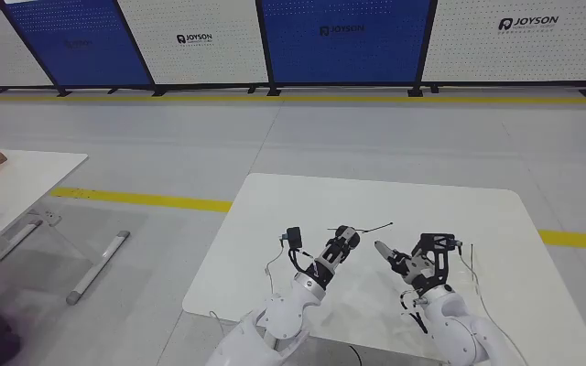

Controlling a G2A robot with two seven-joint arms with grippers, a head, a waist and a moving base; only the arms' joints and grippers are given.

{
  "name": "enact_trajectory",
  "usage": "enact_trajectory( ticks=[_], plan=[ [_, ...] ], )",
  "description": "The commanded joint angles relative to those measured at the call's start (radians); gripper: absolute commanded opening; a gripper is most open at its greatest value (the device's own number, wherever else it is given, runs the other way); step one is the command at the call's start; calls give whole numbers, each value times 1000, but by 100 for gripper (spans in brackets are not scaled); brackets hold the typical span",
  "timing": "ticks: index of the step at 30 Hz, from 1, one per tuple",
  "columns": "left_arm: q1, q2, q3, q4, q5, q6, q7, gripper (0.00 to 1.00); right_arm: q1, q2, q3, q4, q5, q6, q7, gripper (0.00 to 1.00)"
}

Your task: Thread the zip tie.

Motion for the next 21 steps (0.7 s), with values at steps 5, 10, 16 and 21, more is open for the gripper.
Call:
enact_trajectory(
  ticks=[5, 10, 16, 21],
  plan=[
    [1, -1, 2, -1, 10, 6, -4, 0, 6, -6, -18, -9, 18, 8, 26, 100],
    [4, -2, 1, -9, 22, 15, 4, 0, 9, -7, -27, -10, -1, -6, 41, 42],
    [-1, -6, 10, -3, 30, 22, 6, 0, 4, -8, -21, -29, 19, -26, 55, 42],
    [-7, -10, 21, 3, 31, 25, 4, 0, 3, -8, -18, -35, 24, -40, 67, 42]
  ],
)
